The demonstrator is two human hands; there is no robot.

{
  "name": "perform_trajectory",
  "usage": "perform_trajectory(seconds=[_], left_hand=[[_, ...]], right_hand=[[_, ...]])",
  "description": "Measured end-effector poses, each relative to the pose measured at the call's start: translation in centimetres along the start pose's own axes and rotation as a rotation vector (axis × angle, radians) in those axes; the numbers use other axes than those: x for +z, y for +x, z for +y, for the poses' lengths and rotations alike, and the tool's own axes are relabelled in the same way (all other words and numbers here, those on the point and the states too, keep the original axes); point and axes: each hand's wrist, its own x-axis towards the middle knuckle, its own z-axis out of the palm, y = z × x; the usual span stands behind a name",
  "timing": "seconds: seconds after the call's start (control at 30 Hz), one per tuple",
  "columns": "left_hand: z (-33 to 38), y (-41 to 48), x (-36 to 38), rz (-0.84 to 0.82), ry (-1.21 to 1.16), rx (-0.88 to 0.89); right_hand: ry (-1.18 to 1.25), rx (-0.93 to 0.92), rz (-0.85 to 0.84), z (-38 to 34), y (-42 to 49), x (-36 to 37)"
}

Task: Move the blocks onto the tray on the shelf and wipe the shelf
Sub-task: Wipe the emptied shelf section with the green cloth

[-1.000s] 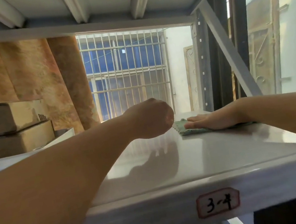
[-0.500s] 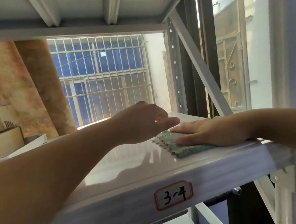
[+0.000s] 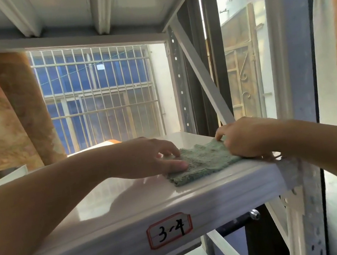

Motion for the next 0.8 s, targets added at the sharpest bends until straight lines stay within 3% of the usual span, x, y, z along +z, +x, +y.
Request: perform_trajectory(seconds=[0.33, 0.47, 0.67, 0.8], left_hand=[[-0.7, 0.5, -0.4, 0.076, -0.115, 0.081], [-1.1, 0.4, -1.3, 0.023, -0.132, 0.051], [-1.4, 0.0, -2.4, 0.010, 0.014, -0.014], [-2.6, 0.0, -3.1, -0.089, 0.070, -0.109]], right_hand=[[0.069, 0.015, 0.076, -0.3, -0.6, -0.1], [-0.011, 0.017, 0.076, -0.9, -1.1, -0.4], [0.088, -0.176, -0.059, -2.7, -1.5, -0.9], [0.160, -0.270, -0.123, -3.9, -1.3, -1.1]])
